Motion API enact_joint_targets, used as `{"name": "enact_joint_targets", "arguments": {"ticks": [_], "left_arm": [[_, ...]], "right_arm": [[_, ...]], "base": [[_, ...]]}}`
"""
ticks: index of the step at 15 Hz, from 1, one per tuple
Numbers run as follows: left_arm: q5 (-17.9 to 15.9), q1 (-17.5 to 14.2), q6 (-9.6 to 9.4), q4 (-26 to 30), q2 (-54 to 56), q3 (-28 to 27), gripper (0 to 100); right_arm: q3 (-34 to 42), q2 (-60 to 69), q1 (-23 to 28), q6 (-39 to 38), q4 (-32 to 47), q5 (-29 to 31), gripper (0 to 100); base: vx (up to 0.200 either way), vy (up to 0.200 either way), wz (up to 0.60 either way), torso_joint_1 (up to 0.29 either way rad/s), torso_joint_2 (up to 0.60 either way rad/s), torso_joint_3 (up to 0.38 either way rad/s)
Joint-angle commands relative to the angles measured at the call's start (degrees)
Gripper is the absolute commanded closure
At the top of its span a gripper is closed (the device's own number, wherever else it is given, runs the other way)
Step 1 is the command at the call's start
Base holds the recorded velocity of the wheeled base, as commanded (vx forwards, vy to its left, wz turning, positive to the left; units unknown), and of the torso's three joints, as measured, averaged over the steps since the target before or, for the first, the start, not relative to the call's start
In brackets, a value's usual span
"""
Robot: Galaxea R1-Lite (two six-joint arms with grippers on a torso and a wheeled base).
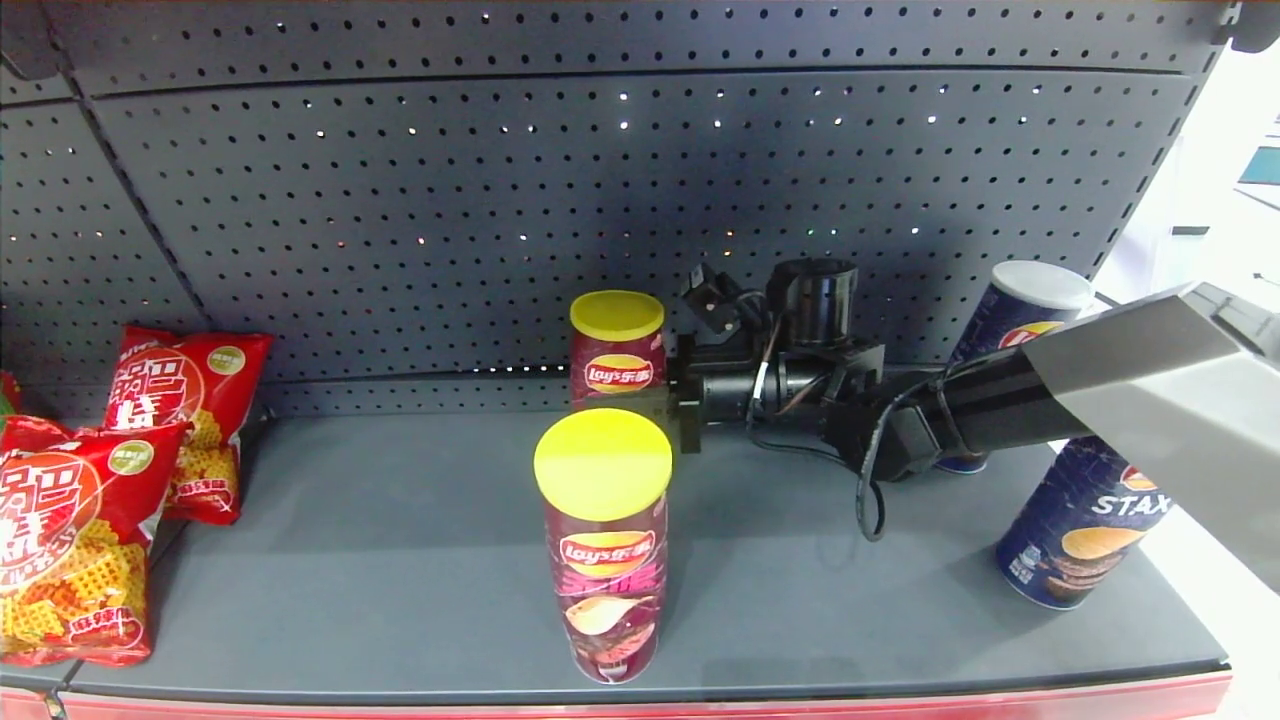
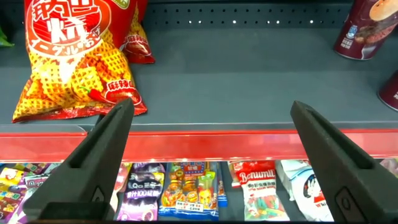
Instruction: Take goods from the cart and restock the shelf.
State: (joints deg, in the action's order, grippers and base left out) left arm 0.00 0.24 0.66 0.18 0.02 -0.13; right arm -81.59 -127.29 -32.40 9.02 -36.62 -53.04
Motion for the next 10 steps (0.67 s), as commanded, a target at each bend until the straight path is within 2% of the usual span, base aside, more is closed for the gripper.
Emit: {"name": "enact_joint_targets", "arguments": {"ticks": [1,2,10], "left_arm": [[0.00,0.02,0.04,-0.01,-0.02,0.05,0],[0.00,0.02,0.04,-0.01,-0.02,-0.04,0],[0.00,0.02,0.04,-0.01,-0.02,0.05,0]], "right_arm": [[0.12,-0.32,-0.03,0.12,0.06,0.04,100],[0.03,-0.59,-0.12,0.12,0.06,0.13,0],[1.08,0.03,0.23,0.12,-0.12,0.13,0]], "base": [[0.000,0.000,0.00,0.000,0.00,0.000],[0.000,0.000,0.00,0.000,0.00,0.000],[0.000,0.000,0.00,0.000,0.00,0.000]]}}
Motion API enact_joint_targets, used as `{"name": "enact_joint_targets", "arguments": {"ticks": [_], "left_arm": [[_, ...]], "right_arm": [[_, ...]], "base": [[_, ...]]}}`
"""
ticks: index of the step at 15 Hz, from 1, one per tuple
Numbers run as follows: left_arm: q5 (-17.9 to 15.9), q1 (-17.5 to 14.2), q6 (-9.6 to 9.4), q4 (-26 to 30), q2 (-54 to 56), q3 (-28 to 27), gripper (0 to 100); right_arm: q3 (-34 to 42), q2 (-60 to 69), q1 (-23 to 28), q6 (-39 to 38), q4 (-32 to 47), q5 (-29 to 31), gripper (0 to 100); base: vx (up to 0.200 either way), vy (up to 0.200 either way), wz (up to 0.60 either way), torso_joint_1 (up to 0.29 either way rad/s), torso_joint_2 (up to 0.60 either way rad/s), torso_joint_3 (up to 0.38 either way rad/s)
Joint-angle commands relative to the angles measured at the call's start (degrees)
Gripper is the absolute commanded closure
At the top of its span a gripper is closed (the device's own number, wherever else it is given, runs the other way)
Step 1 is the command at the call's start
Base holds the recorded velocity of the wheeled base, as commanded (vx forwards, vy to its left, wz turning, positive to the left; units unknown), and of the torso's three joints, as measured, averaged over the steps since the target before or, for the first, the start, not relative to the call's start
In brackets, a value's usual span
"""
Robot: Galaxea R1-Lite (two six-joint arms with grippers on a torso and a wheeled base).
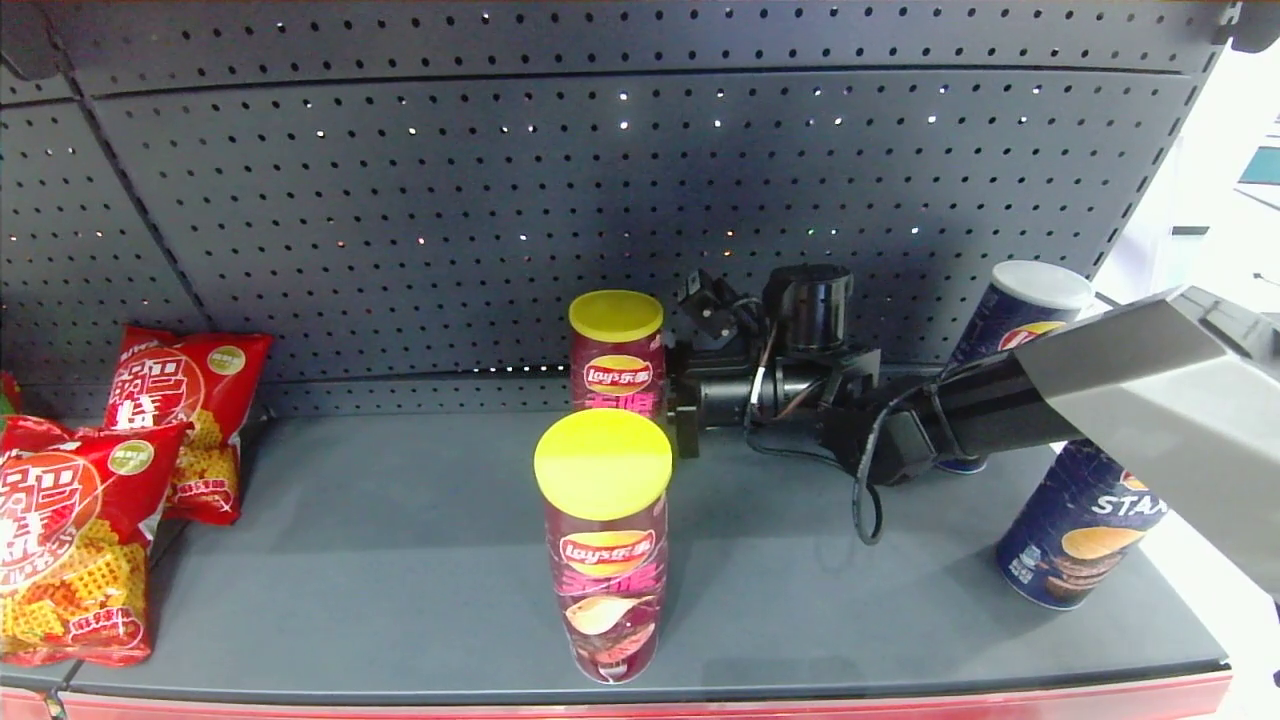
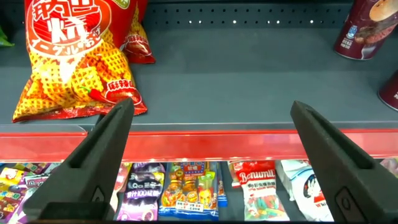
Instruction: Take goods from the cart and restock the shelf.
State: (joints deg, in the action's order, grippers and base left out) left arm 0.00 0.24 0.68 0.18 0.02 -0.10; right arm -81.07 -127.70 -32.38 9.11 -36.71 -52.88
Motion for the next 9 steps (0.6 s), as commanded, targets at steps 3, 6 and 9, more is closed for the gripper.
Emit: {"name": "enact_joint_targets", "arguments": {"ticks": [3,6,9], "left_arm": [[0.00,0.02,0.02,-0.01,-0.02,0.01,0],[0.00,0.02,0.02,-0.01,-0.02,-0.08,0],[0.00,0.02,0.02,-0.01,-0.02,0.01,0]], "right_arm": [[4.95,2.89,2.67,0.21,-0.21,-0.03,0],[8.73,6.23,7.07,1.44,-0.21,-0.12,0],[13.30,10.27,9.35,2.67,-0.21,-0.38,0]], "base": [[0.000,0.000,0.00,0.000,0.00,0.000],[0.000,0.000,0.00,0.000,0.00,0.000],[0.000,0.000,0.00,0.000,0.00,0.000]]}}
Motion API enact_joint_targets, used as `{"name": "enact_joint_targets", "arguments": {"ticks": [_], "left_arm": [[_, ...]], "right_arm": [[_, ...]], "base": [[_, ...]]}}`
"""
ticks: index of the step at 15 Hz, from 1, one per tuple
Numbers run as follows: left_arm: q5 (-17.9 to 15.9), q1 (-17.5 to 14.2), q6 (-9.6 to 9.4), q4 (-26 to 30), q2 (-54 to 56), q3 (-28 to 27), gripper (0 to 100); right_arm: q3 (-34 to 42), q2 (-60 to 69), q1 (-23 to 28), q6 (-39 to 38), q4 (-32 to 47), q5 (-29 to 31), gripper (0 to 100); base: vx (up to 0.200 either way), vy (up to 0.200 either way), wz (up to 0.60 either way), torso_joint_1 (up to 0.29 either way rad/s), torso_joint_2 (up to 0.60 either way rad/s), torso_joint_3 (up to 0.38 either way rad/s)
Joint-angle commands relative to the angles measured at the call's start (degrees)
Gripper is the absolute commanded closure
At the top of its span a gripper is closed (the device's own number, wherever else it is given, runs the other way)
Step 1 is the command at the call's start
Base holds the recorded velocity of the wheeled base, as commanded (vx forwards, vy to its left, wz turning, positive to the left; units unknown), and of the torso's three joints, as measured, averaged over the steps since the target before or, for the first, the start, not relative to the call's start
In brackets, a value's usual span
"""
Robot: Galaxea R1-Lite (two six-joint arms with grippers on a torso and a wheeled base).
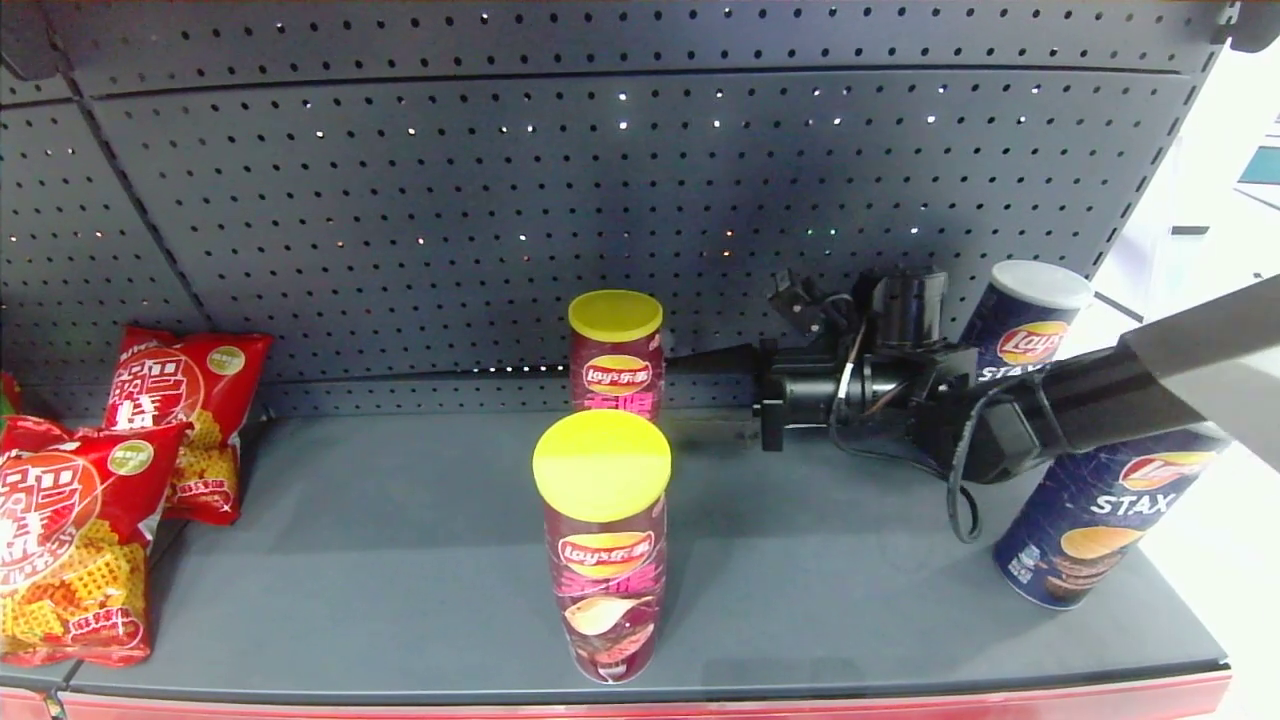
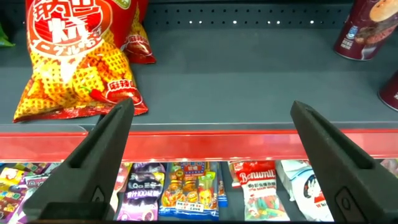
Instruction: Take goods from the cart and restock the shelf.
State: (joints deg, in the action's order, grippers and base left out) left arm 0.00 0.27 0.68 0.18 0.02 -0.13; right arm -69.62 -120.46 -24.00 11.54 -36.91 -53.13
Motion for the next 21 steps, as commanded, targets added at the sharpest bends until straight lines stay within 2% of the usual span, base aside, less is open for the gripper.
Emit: {"name": "enact_joint_targets", "arguments": {"ticks": [1,8,12,21], "left_arm": [[0.00,0.00,0.02,-0.01,-0.02,0.05,0],[0.00,0.00,0.02,-0.01,-0.02,0.05,0],[0.00,0.00,0.02,-0.01,-0.02,0.05,0],[0.00,0.00,0.02,-0.01,-0.02,-0.04,0]], "right_arm": [[3.53,4.88,1.33,0.58,0.09,-0.14,0],[11.96,14.72,0.54,1.38,0.09,-0.14,0],[19.35,21.31,-2.01,1.90,0.09,-0.05,0],[28.93,31.51,-8.78,2.17,0.44,0.57,0]], "base": [[0.000,0.000,0.00,0.000,0.00,0.000],[0.000,0.000,0.00,0.000,0.00,0.000],[0.000,0.000,0.00,0.000,0.00,0.000],[0.000,0.000,0.00,0.000,0.00,0.000]]}}
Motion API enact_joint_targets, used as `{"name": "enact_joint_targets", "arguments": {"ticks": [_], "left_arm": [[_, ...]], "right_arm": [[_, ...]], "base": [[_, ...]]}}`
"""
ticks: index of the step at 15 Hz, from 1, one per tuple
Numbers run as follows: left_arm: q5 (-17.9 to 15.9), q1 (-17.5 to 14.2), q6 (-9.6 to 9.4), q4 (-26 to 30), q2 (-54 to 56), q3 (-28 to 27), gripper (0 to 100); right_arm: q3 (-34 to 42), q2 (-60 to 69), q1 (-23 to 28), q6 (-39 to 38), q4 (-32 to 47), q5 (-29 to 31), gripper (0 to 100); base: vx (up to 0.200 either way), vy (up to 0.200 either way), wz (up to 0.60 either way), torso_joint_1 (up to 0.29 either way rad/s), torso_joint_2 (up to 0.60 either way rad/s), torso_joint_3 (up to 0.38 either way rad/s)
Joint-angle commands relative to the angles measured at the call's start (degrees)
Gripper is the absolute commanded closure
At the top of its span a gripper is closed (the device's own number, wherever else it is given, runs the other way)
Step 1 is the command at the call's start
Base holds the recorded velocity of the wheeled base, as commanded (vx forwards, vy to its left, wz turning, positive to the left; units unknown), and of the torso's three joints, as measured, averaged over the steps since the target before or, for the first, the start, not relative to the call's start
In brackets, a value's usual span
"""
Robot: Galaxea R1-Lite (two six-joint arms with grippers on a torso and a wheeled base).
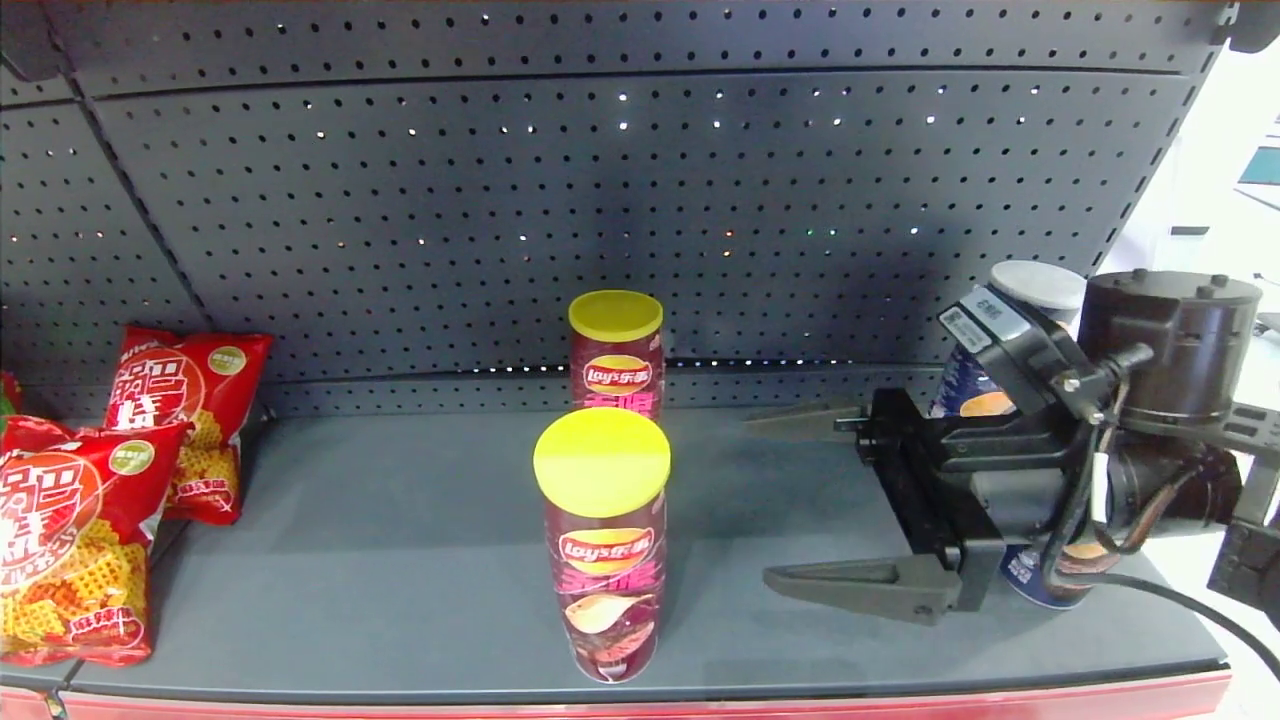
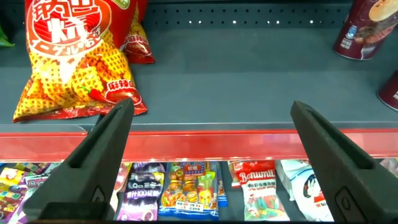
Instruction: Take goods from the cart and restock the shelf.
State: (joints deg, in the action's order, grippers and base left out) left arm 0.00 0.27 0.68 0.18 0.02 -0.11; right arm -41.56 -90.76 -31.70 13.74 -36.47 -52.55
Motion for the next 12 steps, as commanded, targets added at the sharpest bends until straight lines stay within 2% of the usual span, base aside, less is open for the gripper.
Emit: {"name": "enact_joint_targets", "arguments": {"ticks": [1,5,12], "left_arm": [[0.00,0.00,0.02,-0.01,-0.02,-0.07,0],[0.00,0.00,0.02,-0.01,-0.02,0.02,0],[0.00,0.00,0.02,-0.01,-0.02,0.02,0]], "right_arm": [[0.86,1.81,-1.62,0.06,0.00,0.08,0],[0.95,-0.21,-5.48,-0.03,-0.09,0.08,0],[0.60,-6.10,-6.01,0.15,-0.26,0.08,0]], "base": [[0.000,0.000,0.00,0.000,0.00,0.000],[0.000,0.000,0.00,0.000,0.00,0.000],[0.000,0.000,0.00,0.000,0.00,0.000]]}}
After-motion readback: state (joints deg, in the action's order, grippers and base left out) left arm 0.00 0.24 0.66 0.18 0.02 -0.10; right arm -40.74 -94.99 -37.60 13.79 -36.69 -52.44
